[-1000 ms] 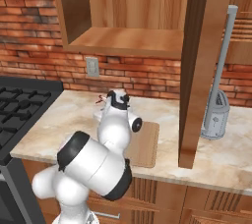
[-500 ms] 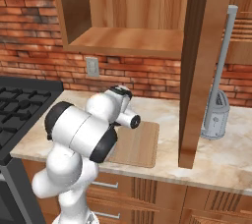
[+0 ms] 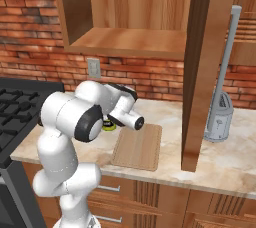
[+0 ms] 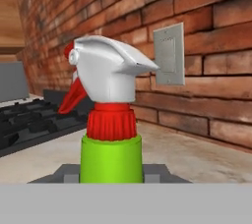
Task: Grab the spray bottle from the cabinet, then place it next to the cutting board for sanitizing. Then grab the dish brush from the countertop next to the sink and place it next to the cutting board.
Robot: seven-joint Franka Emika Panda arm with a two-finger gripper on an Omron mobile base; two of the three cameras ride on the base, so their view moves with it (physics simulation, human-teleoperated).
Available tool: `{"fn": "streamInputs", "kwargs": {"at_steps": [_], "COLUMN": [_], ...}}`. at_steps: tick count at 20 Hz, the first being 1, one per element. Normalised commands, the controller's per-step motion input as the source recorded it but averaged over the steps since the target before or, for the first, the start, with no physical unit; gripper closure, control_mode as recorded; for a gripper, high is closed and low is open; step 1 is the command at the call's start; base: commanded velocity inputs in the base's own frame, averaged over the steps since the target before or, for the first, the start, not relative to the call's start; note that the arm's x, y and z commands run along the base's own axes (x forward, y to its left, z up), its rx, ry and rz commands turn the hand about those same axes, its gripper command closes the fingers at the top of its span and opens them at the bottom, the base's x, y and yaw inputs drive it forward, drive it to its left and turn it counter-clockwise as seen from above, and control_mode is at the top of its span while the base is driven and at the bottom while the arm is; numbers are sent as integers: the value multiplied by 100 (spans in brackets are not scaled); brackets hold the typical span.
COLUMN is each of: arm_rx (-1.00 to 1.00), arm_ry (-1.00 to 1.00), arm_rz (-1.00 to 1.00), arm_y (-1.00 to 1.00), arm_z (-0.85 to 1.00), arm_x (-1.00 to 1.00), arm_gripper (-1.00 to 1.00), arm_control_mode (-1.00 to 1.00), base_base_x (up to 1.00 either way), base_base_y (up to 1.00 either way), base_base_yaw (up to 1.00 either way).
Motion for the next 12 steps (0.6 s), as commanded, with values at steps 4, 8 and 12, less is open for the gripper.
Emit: {"fn": "streamInputs", "kwargs": {"at_steps": [4,8,12], "arm_rx": [0,0,0], "arm_ry": [0,0,-1], "arm_rz": [0,0,0], "arm_y": [0,0,0], "arm_z": [-31,-44,-41], "arm_x": [2,-1,-29], "arm_gripper": [100,100,100], "arm_control_mode": [-100,-100,-100], "base_base_x": [0,0,0], "base_base_y": [0,0,0], "base_base_yaw": [0,0,0]}}
